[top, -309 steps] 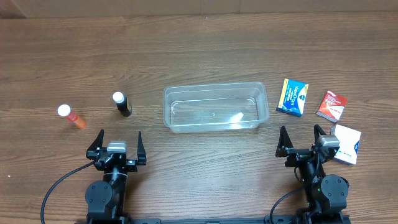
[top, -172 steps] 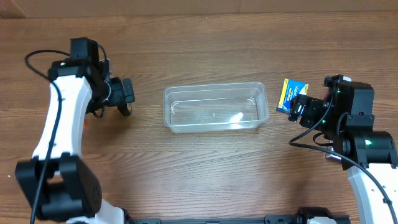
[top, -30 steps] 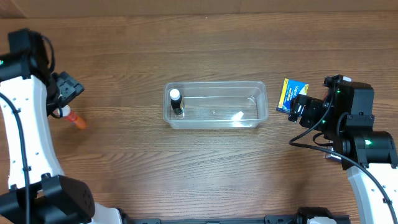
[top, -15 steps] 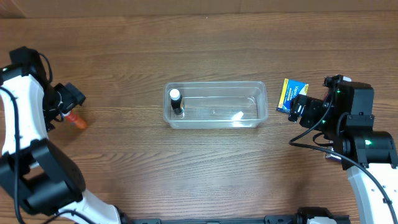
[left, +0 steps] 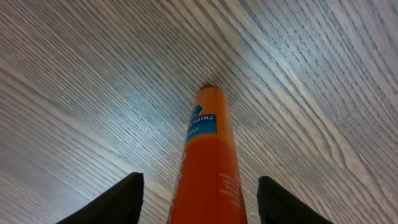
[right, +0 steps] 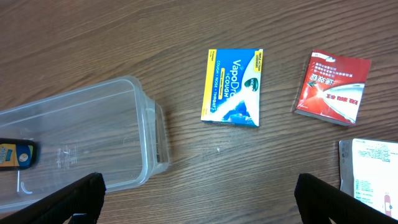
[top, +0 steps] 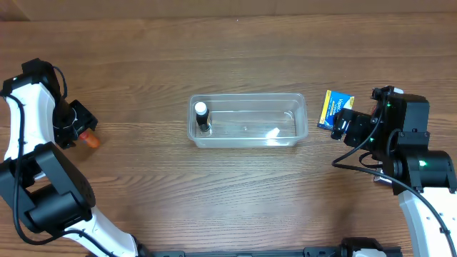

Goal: Pack container
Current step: 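Move the left gripper to the orange tube and grasp it, then lower the orange tube into the container beside the bottle, release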

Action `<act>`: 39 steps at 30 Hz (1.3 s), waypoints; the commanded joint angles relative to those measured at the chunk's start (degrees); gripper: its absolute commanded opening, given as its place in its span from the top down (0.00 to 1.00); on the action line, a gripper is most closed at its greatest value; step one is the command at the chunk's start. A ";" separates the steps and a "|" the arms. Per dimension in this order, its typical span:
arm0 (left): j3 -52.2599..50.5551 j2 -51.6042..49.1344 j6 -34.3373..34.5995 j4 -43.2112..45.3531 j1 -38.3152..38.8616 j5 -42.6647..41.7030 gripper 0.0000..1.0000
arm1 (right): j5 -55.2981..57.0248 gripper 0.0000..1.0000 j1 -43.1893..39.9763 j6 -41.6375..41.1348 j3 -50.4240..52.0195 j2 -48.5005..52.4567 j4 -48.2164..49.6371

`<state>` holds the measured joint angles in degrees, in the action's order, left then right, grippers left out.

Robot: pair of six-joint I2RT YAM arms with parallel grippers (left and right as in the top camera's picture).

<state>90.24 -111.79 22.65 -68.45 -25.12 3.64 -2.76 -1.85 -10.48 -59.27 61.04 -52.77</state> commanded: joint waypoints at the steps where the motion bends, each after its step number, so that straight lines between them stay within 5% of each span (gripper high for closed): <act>1: 0.90 -0.04 -0.44 0.22 0.00 0.46 0.48 | 0.04 0.00 -0.15 -0.02 -1.84 -0.09 0.13; 20: 4.59 0.39 -0.85 -2.38 0.57 2.64 0.95 | 0.04 0.00 -0.15 -0.02 -1.84 -0.09 0.15; 29: 10.69 8.35 -1.60 -9.09 8.59 -0.81 0.96 | 0.04 0.00 -0.15 -0.02 -1.84 -0.09 0.15; 39: 11.52 23.65 -2.08 -7.85 29.83 -5.16 0.96 | 0.04 0.00 -0.15 -0.02 -1.84 -0.09 0.15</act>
<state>100.25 -92.01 21.82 -76.95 -1.63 0.19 -2.76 -1.85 -10.48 -59.27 61.04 -52.75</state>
